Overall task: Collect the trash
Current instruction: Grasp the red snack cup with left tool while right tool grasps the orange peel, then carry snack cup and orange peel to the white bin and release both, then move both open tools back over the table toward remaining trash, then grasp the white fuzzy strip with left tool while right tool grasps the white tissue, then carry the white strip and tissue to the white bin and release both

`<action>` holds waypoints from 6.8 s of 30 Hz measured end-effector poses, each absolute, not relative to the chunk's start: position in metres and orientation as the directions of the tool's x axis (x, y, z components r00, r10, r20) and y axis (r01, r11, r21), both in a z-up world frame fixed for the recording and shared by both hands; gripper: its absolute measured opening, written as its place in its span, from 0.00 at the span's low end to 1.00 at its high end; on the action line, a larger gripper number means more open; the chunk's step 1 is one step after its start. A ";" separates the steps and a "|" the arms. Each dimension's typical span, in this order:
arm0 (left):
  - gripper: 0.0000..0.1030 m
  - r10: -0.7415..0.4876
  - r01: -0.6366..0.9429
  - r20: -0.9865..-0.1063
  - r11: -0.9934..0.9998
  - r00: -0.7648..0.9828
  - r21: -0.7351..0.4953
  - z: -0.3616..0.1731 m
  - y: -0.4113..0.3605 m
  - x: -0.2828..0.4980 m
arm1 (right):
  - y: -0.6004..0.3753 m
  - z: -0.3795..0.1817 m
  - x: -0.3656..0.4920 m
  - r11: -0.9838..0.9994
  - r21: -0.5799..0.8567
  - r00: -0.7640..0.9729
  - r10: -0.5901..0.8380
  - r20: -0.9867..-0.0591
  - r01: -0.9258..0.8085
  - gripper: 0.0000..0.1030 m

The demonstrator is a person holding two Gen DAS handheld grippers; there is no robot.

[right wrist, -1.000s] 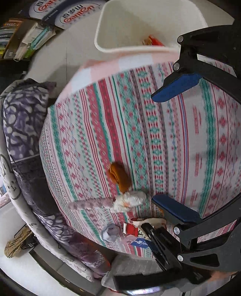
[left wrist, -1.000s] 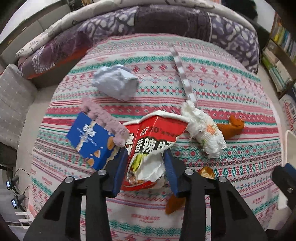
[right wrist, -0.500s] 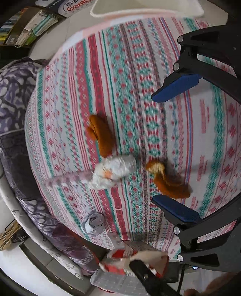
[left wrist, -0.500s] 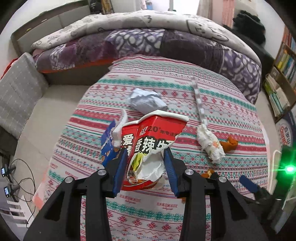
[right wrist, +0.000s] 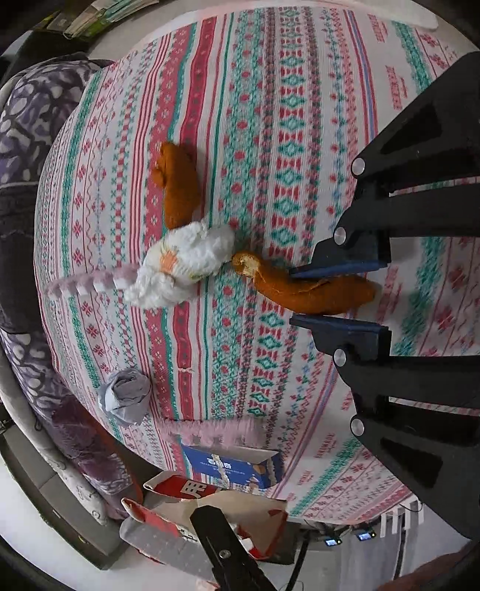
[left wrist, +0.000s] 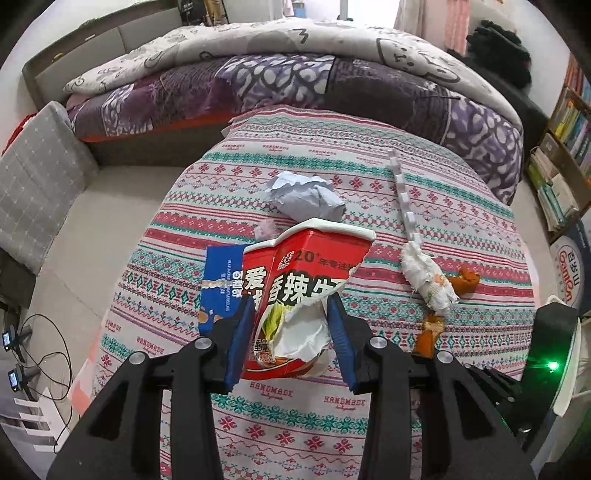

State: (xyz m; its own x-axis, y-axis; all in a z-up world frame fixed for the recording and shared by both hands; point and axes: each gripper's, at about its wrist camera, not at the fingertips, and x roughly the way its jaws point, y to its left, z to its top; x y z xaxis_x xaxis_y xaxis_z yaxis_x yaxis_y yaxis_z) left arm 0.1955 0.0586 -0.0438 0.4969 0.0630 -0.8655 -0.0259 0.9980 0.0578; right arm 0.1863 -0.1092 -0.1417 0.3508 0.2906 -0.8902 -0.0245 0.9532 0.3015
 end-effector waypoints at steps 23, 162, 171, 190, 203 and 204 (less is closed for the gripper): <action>0.40 -0.042 0.074 -0.852 0.997 0.523 -0.003 -0.036 -0.004 0.180 | -0.217 -0.089 0.160 0.954 0.290 0.509 0.212 -0.834 0.077 0.18; 0.10 0.034 -0.170 -0.940 0.985 0.341 -0.026 -0.122 0.077 0.243 | -0.238 -0.131 0.192 0.919 0.284 0.396 0.163 -0.904 0.272 0.92; 0.10 -0.027 -0.144 -0.912 0.985 0.410 -0.094 -0.083 0.072 0.234 | -0.177 -0.123 0.230 0.954 0.292 0.471 0.226 -0.852 0.071 0.92; 0.10 -0.018 -0.135 -0.906 0.987 0.423 -0.083 -0.069 0.080 0.227 | -0.120 -0.125 0.252 0.955 0.232 0.463 0.292 -0.837 -0.183 0.35; 0.10 -0.069 -0.049 -0.870 0.993 0.488 -0.106 -0.039 0.048 0.201 | -0.166 -0.065 0.200 0.955 0.251 0.528 0.297 -0.795 -0.158 0.35; 0.10 -0.073 -0.042 -0.868 0.993 0.491 -0.108 -0.037 0.045 0.200 | -0.169 -0.063 0.195 0.956 0.251 0.527 0.293 -0.797 -0.153 0.35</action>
